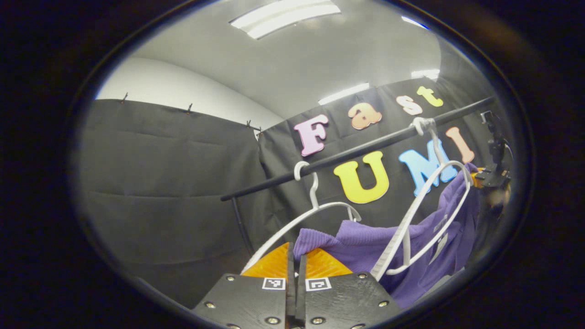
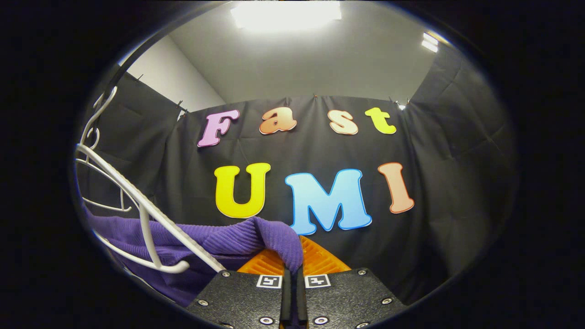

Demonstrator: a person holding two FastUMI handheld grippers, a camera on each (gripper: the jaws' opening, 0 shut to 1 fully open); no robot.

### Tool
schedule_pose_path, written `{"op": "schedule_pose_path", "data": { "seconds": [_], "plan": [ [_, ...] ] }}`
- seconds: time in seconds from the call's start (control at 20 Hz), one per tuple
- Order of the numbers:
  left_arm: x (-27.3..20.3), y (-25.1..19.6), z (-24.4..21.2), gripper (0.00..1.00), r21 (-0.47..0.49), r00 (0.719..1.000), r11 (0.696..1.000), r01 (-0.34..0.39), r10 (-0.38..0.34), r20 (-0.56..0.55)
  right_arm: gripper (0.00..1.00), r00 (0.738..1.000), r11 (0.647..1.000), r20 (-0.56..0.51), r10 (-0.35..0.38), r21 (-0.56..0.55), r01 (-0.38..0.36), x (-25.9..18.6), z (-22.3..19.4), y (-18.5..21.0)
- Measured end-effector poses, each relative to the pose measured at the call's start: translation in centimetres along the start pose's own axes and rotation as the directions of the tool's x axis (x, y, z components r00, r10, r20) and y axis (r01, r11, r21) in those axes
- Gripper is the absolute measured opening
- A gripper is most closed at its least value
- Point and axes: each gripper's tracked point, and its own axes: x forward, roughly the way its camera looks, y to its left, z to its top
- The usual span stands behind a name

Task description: Grasp the clothes on the hanger with both hands and then place them into the laundry hamper below.

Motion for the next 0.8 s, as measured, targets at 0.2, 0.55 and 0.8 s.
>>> {"op": "schedule_pose_path", "data": {
  "seconds": [0.2,0.55,0.8],
  "plan": [
    [-0.7,-0.9,-3.6,0.01,-0.043,0.998,0.999,0.010,-0.013,-0.057,0.04,0.996,1.000,-0.083,0.023,-0.016,-0.024,-0.9,-3.9,0.3],
    [-3.5,0.1,-6.1,0.01,-0.034,0.996,0.996,-0.082,0.081,-0.027,0.04,0.994,0.998,-0.101,0.049,-0.025,-0.052,-5.6,-6.2,1.0],
    [-7.0,0.7,-6.4,0.01,-0.051,0.994,0.993,-0.107,0.107,0.005,0.04,0.993,0.997,-0.091,0.069,-0.010,-0.070,-10.6,-5.8,1.9]
  ]
}}
